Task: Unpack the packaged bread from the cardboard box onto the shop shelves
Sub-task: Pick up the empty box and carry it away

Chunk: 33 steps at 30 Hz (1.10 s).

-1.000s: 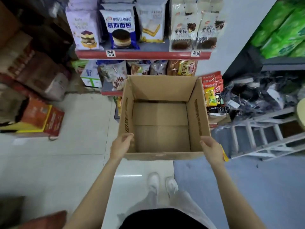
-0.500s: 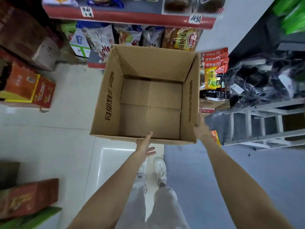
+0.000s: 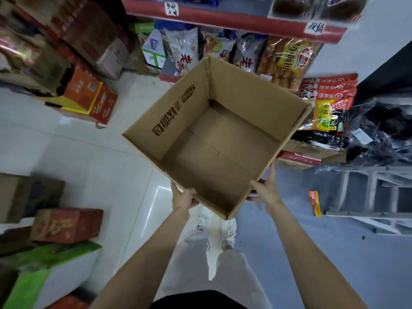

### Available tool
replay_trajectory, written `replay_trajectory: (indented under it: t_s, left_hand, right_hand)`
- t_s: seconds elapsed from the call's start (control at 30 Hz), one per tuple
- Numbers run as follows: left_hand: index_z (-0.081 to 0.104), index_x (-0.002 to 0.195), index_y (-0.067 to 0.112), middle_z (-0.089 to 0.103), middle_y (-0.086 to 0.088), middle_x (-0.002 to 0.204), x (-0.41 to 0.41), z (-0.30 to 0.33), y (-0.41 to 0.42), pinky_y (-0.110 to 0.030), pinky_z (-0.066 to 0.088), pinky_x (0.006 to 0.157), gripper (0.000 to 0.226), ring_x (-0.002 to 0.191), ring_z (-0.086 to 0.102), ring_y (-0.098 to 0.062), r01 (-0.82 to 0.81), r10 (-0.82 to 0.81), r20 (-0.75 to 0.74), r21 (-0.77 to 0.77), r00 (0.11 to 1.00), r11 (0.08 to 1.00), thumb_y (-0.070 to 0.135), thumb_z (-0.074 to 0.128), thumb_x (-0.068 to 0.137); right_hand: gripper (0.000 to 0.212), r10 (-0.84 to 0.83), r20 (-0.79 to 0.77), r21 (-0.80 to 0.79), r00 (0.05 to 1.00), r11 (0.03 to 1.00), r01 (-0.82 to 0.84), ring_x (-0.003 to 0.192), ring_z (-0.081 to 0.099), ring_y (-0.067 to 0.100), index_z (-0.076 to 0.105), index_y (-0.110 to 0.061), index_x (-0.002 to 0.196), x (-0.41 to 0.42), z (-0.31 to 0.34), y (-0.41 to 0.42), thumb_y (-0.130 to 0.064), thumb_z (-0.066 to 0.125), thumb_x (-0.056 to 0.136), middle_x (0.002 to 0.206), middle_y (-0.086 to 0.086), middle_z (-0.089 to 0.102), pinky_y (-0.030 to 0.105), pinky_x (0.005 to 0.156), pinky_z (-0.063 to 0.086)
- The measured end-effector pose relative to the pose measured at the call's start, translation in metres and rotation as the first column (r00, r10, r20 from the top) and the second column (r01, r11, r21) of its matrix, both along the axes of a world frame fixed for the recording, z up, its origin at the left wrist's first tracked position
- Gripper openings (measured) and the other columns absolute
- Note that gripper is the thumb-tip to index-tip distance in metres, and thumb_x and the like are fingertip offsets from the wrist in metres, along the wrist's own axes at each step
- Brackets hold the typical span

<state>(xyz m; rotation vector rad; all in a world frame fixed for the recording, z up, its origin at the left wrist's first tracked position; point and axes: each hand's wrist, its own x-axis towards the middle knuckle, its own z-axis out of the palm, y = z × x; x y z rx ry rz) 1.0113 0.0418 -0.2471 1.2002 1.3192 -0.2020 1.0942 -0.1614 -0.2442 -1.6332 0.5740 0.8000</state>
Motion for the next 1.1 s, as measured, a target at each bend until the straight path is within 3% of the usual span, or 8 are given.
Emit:
replay_trajectory:
  t_s: [0.07, 0.2, 0.37, 0.57, 0.7, 0.83, 1.0, 1.1]
  left_hand:
    - [0.019, 0.144, 0.042, 0.058, -0.002, 0.114, -0.009, 0.013, 0.016, -0.041, 0.055, 0.089, 0.075, 0.088, 0.068, -0.024, 0.011, -0.015, 0.032, 0.123, 0.999, 0.992, 0.022, 0.062, 0.088]
    - [0.026, 0.140, 0.046, 0.052, 0.006, 0.118, -0.034, 0.038, 0.055, -0.027, 0.056, 0.074, 0.073, 0.086, 0.061, -0.005, -0.020, -0.034, 0.169, 0.306, 0.985, 0.952, 0.039, 0.070, 0.083]
    - [0.027, 0.145, 0.032, 0.044, 0.008, 0.132, -0.066, 0.055, 0.104, -0.044, 0.050, 0.095, 0.086, 0.113, 0.055, -0.018, -0.124, 0.071, 0.159, 0.356, 0.985, 0.926, 0.044, 0.075, 0.075]
    - [0.028, 0.142, 0.024, 0.043, -0.004, 0.128, -0.116, 0.053, 0.177, -0.028, 0.053, 0.064, 0.074, 0.098, 0.053, -0.018, -0.477, 0.408, 0.278, 0.263, 0.870, 0.839, 0.029, 0.072, 0.082]
    - [0.026, 0.141, 0.023, 0.046, -0.006, 0.129, -0.147, 0.045, 0.253, -0.032, 0.055, 0.067, 0.072, 0.095, 0.058, -0.016, -0.579, 0.521, 0.310, 0.137, 0.795, 0.804, 0.020, 0.070, 0.085]
    - [0.028, 0.138, 0.018, 0.048, -0.011, 0.130, -0.157, 0.049, 0.347, -0.039, 0.056, 0.075, 0.071, 0.101, 0.058, -0.021, -0.540, 0.488, 0.283, 0.146, 0.825, 0.829, 0.016, 0.072, 0.082]
    - [0.032, 0.132, 0.021, 0.049, -0.009, 0.128, -0.137, 0.063, 0.457, -0.039, 0.057, 0.078, 0.071, 0.109, 0.057, -0.026, -0.394, 0.334, 0.252, 0.247, 0.908, 0.885, 0.028, 0.076, 0.076]
    - [0.032, 0.129, 0.028, 0.052, -0.003, 0.122, -0.102, 0.073, 0.510, -0.044, 0.055, 0.086, 0.082, 0.103, 0.059, -0.022, -0.239, 0.182, 0.197, 0.318, 0.963, 0.917, 0.047, 0.075, 0.062]
  right_hand:
    - [0.093, 0.009, 0.029, 0.039, 1.000, 0.999, -0.010, 0.088, 0.068, 0.034, 0.003, -0.054, 0.141, -0.004, 0.012, 0.015, -0.004, 0.059, 0.086, 0.113, 0.015, 0.064, 0.039, 0.066, 0.060]
    - [0.095, 0.029, 0.052, 0.144, 0.998, 0.989, -0.036, 0.082, 0.069, 0.030, 0.003, -0.053, 0.142, -0.022, 0.031, 0.056, -0.002, 0.060, 0.086, 0.112, 0.015, 0.063, 0.038, 0.066, 0.059]
    - [0.093, 0.146, 0.098, 0.189, 0.984, 0.968, -0.163, 0.074, 0.064, 0.020, 0.003, -0.044, 0.147, -0.040, 0.056, 0.124, 0.002, 0.057, 0.087, 0.102, -0.008, 0.057, 0.048, 0.077, 0.056]
    - [0.089, 0.390, 0.129, 0.193, 0.912, 0.892, -0.408, 0.081, 0.069, 0.018, 0.004, -0.046, 0.146, -0.041, 0.069, 0.220, -0.004, 0.057, 0.090, 0.102, -0.007, 0.063, 0.040, 0.070, 0.059]
    - [0.089, 0.472, 0.136, 0.182, 0.871, 0.852, -0.490, 0.076, 0.064, 0.011, 0.007, -0.042, 0.147, -0.042, 0.066, 0.316, -0.002, 0.060, 0.088, 0.108, -0.004, 0.059, 0.041, 0.070, 0.059]
    - [0.089, 0.464, 0.146, 0.153, 0.874, 0.862, -0.483, 0.080, 0.059, 0.012, 0.011, -0.041, 0.147, -0.047, 0.065, 0.410, 0.000, 0.061, 0.086, 0.146, 0.007, 0.035, 0.042, 0.070, 0.058]
    - [0.087, 0.360, 0.077, 0.210, 0.930, 0.906, -0.368, 0.085, 0.056, 0.016, 0.008, -0.038, 0.149, -0.043, 0.078, 0.495, -0.001, 0.059, 0.088, 0.150, 0.004, 0.029, 0.046, 0.076, 0.055]
    - [0.091, 0.293, 0.022, 0.229, 0.956, 0.929, -0.290, 0.106, 0.058, 0.030, 0.006, -0.039, 0.148, -0.025, 0.077, 0.529, 0.000, 0.059, 0.087, 0.153, 0.004, 0.024, 0.039, 0.065, 0.059]
